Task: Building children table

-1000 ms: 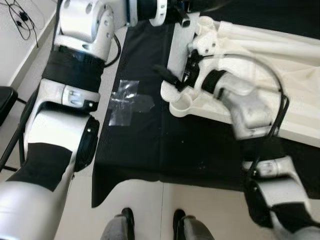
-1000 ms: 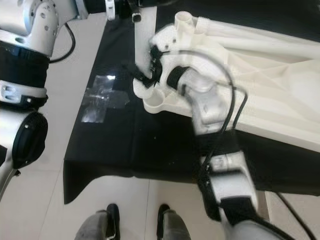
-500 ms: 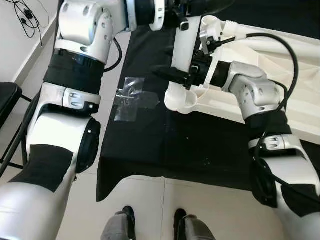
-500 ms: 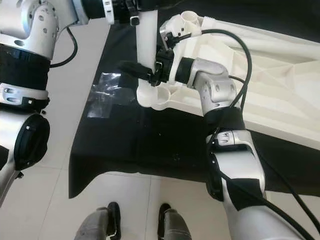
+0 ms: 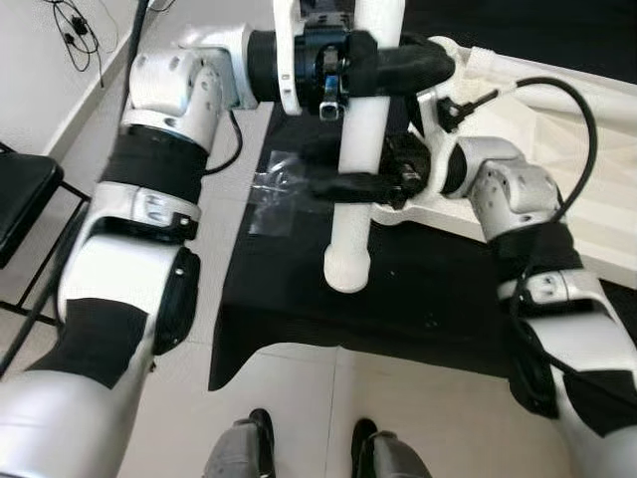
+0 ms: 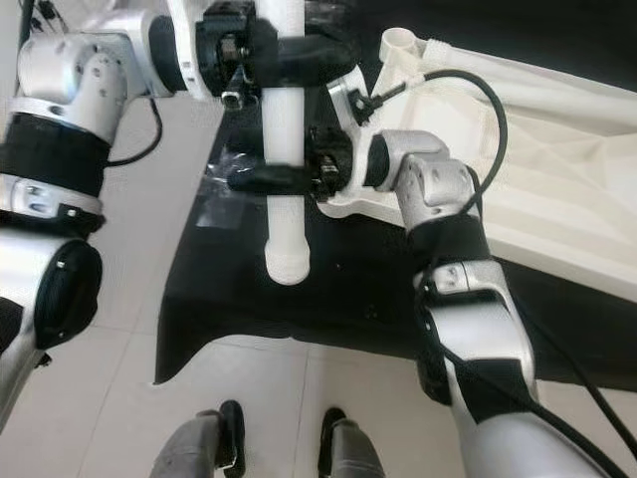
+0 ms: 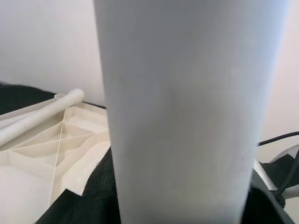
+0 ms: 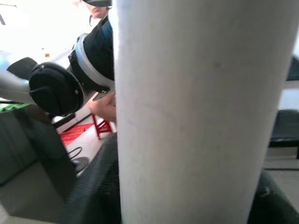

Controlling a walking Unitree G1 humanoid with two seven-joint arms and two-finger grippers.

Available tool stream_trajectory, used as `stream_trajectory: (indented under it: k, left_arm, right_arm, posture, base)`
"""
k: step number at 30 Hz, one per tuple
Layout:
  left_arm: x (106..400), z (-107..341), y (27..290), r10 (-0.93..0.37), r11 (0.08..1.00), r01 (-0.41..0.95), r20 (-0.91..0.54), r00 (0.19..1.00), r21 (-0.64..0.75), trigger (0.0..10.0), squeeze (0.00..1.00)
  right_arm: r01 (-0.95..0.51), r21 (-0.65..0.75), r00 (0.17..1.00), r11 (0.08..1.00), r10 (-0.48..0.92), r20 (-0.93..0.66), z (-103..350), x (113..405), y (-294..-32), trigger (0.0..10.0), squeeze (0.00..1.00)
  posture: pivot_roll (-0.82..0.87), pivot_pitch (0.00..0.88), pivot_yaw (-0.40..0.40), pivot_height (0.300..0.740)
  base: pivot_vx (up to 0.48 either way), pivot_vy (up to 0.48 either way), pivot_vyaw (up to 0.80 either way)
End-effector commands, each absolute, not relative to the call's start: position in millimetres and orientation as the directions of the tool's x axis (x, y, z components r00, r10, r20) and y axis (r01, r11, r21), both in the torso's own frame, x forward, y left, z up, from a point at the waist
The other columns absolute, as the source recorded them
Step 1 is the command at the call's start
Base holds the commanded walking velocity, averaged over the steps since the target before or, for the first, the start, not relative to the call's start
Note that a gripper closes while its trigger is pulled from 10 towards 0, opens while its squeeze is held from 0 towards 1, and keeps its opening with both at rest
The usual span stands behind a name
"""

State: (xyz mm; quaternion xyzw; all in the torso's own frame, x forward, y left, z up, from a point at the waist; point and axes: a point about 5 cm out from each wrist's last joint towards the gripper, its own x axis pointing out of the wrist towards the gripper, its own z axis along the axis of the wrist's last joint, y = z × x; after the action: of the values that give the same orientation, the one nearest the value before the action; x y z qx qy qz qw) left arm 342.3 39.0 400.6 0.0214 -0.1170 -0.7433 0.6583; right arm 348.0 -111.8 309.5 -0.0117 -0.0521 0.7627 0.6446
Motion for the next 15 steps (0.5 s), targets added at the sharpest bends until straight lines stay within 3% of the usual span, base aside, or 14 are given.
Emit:
stream_trajectory:
  k: [1, 8, 12, 15]
  left_arm:
    - [313.9, 409.9, -23.5, -0.934, -0.28, 0.915, 0.136, -0.329, 0.29, 0.0, 0.0]
    - [305.2, 400.0, -51.5, -0.932, -0.322, 0.88, 0.045, -0.359, 0.349, 0.0, 0.0]
    - [304.2, 399.5, -54.9, -0.933, -0.323, 0.874, 0.034, -0.358, 0.362, 0.0, 0.0]
    - [303.9, 405.0, -53.3, -0.936, -0.304, 0.868, 0.05, -0.349, 0.392, 0.0, 0.0]
  right_arm:
    - [-0.907, -0.116, -0.403, -0.404, 0.915, -0.04, 308.9, 326.5, -50.7, 0.0, 0.0]
    - [-0.917, -0.122, -0.352, -0.379, 0.916, -0.193, 289.4, 326.6, -46.4, 0.0, 0.0]
    - [-0.925, -0.131, -0.327, -0.356, 0.923, -0.203, 287.2, 327.4, -45.4, 0.0, 0.0]
    - [-0.949, -0.166, -0.247, -0.27, 0.958, -0.146, 292.0, 329.6, -42.8, 0.0, 0.0]
  posture:
    - [0.03, 0.169, 0.008, 0.74]
    - [0.02, 0.132, 0.018, 0.74]
    - [0.03, 0.124, 0.02, 0.74]
    - [0.03, 0.114, 0.021, 0.74]
  base:
    - [0.0, 0.0, 0.0]
    - [0.0, 0.0, 0.0]
    - [0.0, 0.0, 0.0]
    - [0.0, 0.0, 0.0]
